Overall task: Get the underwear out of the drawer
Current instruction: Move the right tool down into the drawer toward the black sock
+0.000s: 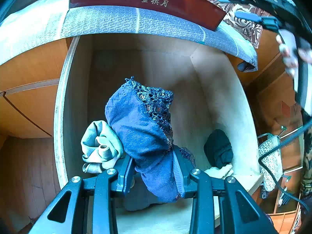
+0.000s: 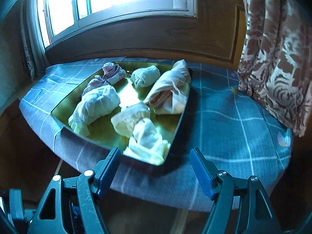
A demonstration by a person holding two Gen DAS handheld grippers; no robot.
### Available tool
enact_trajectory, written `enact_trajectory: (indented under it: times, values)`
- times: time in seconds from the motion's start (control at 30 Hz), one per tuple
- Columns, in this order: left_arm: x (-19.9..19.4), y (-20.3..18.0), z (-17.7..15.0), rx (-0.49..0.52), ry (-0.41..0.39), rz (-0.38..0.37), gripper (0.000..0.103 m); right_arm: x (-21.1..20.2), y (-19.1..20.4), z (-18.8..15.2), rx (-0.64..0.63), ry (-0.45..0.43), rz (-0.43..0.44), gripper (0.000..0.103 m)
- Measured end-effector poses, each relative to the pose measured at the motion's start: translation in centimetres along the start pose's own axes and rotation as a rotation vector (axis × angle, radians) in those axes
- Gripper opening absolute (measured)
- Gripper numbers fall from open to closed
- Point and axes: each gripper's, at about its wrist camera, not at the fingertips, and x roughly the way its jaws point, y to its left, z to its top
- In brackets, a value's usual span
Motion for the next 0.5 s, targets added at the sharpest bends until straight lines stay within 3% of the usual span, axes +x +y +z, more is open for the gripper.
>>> enact_trajectory:
  times: [0.27,0.5]
  values:
    - [1.1,0.1,0.4,-0.004,0.020,0.001,0.036,-1.2,-0.5,-5.7,-0.082,0.082,0.021,0.074]
    - [2.6,-0.2,1.0,0.011,0.043,0.016,0.036,-1.9,1.0,-12.5,-0.236,0.259,0.136,0.074]
